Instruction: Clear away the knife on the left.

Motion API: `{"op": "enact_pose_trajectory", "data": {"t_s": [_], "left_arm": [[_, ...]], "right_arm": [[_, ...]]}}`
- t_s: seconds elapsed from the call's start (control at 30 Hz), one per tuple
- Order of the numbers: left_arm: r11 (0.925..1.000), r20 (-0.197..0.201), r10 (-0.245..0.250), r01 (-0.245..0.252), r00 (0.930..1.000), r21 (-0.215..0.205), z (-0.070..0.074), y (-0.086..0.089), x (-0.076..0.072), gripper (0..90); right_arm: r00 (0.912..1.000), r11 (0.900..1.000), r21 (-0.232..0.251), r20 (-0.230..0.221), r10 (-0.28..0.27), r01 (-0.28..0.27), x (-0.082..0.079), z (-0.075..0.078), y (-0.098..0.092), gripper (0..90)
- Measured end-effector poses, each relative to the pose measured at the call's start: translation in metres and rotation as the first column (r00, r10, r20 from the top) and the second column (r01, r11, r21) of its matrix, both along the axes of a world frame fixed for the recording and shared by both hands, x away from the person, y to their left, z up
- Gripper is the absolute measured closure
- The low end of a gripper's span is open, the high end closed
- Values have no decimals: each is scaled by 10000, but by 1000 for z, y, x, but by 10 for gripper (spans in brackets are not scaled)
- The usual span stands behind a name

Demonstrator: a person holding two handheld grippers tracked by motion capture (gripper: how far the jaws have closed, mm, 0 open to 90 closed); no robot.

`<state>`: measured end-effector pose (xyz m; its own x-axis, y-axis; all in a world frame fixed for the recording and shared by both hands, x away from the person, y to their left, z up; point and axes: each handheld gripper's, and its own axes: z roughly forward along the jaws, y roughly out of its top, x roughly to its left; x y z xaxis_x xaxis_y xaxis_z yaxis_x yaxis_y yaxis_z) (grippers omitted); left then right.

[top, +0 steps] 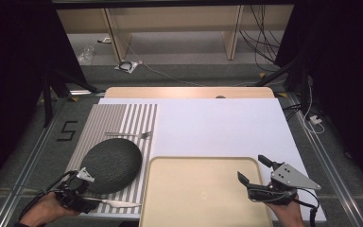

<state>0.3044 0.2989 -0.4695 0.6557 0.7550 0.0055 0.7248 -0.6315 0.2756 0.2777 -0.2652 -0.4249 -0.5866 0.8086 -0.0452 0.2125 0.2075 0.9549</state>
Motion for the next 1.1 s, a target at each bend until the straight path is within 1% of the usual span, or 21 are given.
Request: {"op": "enact_pose_trajectory", "data": {"t_s": [0.1,0.13,0.17,0.23,0.3,0.33,0.37,0.43,0.5,0.53,0.57,0.6,0.63,0.67,0.7,0.73,0.77,0.8,0.83,0.87,1.1], "left_arm": [[9999,-107,-105,105,9999,29,1,-2,-1,284],[9997,-159,-208,210,9997,154,2,-3,-1,299],[9997,-159,-208,210,9997,154,2,-3,-1,305],[9984,-297,-466,476,9985,321,3,-6,-1,335],[9978,-333,-531,543,9980,384,4,-7,-1,365],[9970,-373,-606,623,9975,454,4,-9,-1,365],[9960,-382,-697,717,9968,532,5,-11,-2,400],[9935,-450,-865,895,9952,710,6,-15,-2,417],[9896,-459,-1060,1099,9933,933,7,-19,-3,463],[9881,-495,-1115,1160,9925,1007,7,-20,-3,463],[9838,-520,-1308,1361,9900,1166,8,-24,-4,492],[9838,-520,-1308,1361,9900,1166,8,-24,-4,516],[9781,-549,-1552,1612,9864,1317,8,-27,-5,532],[9781,-549,-1552,1612,9864,1317,8,-27,-5,540],[9755,-556,-1644,1707,9848,1388,8,-29,-5,540],[9732,-666,-1758,1836,9822,1385,8,-30,-5,567],[9732,-666,-1758,1836,9822,1385,8,-30,-5,588],[9716,-704,-1842,1924,9804,1375,9,-30,-5,588],[9668,-713,-2052,2135,9761,1403,9,-32,-5,616],[9668,-713,-2052,2135,9761,1403,9,-32,-5,627],[9555,-941,-2460,2577,9647,1437,9,-34,-4,668]], "right_arm": [[10000,10000,-10,-65,-25,24,0,0,0,136],[10000,10000,-20,-54,2,-2,1,0,0,136],[10000,10000,-20,-54,2,-2,1,0,0,136],[10000,10000,-45,-80,6,-7,0,0,0,137],[10000,10000,-49,-80,4,-5,0,0,0,138],[10000,10000,-49,-80,4,-5,0,0,0,138],[10000,10000,-46,-73,5,-5,0,0,0,138],[10000,10000,-47,-68,6,-7,0,0,0,139],[10000,10000,-83,-70,21,-21,0,0,0,139],[10000,10000,-83,-70,21,-21,0,0,0,139],[10000,9999,-100,-38,34,-35,0,0,0,140],[10000,9999,-100,-38,34,-35,0,0,0,140],[10000,10000,-88,-65,18,-18,0,0,0,141],[10000,10000,-88,-65,18,-18,0,0,0,141],[10000,9999,-118,-85,14,-15,0,0,0,141],[10000,9999,-109,-89,13,-14,0,0,0,141],[10000,9999,-109,-89,13,-14,0,0,0,141],[10000,9999,-123,-88,18,-19,0,0,0,141],[10000,9999,-104,-61,35,-36,0,0,1,141],[10000,9999,-104,-61,35,-36,0,0,1,141],[9999,9999,-141,-101,33,-34,0,0,1,142]]}}
